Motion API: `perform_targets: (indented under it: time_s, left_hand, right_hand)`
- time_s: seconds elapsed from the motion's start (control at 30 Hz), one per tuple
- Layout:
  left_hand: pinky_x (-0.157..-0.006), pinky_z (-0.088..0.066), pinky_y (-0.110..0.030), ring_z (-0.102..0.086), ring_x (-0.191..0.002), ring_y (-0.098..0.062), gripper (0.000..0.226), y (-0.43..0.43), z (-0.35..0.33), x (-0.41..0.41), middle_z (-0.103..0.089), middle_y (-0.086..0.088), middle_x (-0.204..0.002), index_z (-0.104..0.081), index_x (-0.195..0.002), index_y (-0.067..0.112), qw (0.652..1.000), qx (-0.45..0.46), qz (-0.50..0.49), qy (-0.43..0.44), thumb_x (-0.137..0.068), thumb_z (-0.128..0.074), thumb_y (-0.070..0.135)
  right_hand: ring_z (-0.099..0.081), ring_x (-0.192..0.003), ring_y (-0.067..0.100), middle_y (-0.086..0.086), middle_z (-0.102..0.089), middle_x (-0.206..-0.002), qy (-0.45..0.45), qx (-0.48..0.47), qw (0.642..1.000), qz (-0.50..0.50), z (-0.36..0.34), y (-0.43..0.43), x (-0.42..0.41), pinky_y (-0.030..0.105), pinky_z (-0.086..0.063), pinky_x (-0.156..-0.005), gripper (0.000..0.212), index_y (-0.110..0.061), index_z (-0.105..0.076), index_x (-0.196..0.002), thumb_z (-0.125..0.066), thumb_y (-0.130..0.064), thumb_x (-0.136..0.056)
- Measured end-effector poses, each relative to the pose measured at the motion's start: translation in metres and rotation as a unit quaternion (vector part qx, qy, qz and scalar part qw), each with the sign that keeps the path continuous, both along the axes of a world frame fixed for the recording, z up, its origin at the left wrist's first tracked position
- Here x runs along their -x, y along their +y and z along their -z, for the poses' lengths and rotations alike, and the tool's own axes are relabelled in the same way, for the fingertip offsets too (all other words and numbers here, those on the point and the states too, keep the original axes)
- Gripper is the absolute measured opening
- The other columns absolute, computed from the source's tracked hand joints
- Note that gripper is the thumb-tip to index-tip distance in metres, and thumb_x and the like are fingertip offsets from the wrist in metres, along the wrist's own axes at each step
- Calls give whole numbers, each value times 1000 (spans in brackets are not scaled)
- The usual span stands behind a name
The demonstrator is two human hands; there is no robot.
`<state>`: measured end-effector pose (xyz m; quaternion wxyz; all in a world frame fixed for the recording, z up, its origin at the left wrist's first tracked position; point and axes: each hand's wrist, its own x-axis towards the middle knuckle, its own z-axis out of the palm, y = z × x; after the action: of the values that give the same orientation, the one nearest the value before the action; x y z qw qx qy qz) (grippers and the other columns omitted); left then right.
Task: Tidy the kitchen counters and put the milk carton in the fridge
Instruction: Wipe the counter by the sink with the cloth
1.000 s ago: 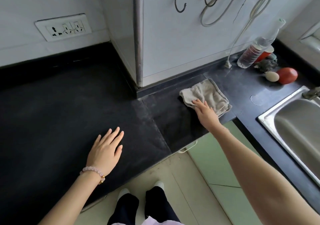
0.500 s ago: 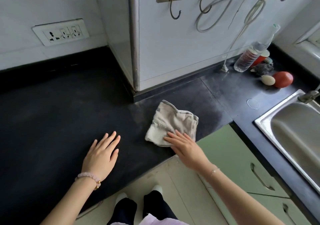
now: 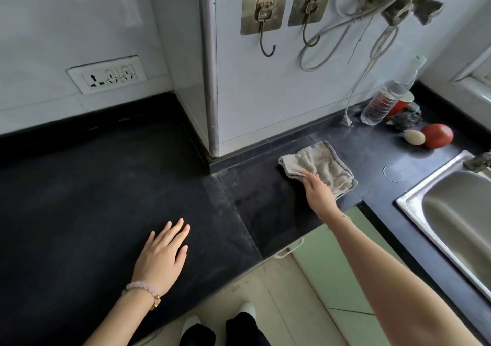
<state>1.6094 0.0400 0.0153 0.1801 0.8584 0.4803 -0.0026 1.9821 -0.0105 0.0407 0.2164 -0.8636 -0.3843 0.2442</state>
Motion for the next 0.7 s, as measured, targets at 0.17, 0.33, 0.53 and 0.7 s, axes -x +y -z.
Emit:
perform_targets:
  time_s: [0.17, 0.33, 0.53, 0.7]
  left_hand:
    - [-113, -25, -42, -33, -138, -19, 45, -1, 1, 0, -39, 8, -146, -45, -134, 24, 1000, -6, -2, 1, -90, -52, 25]
    - [-110, -28, -41, -37, -135, -18, 46, 0, 3, 2, -42, 9, -144, -47, -132, 25, 999, -30, 6, 13, -88, -36, 34]
    - [-98, -43, -41, -53, -123, -18, 52, 0, -1, 3, -54, 9, -134, -56, -124, 26, 998, -49, 14, 46, -83, -27, 39]
    - [-94, -46, -37, -58, -117, -15, 50, -1, -4, 5, -58, 10, -130, -59, -120, 28, 997, -48, 23, 57, -82, -29, 38]
  right_hand:
    - [-14, -145, 34, 13, -33, -152, 15, 2, 998, -58, -4, 33, 30, 48, -15, -117, 41, -22, -41, -140, -30, -28, -100]
    - [-10, -147, 26, -7, -31, -153, -48, 14, 985, -164, 4, 35, 37, 45, -9, -120, 41, -23, -39, -141, -29, -26, -101]
    - [-12, -147, 20, -10, -27, -155, -106, 48, 969, -216, 1, 21, 26, 42, -17, -119, 46, -26, -34, -144, -35, -30, -99]
    - [-23, -144, 18, -7, -30, -154, -91, 81, 969, -214, -17, 25, 29, 32, -19, -118, 50, -24, -37, -143, -42, -21, -93]
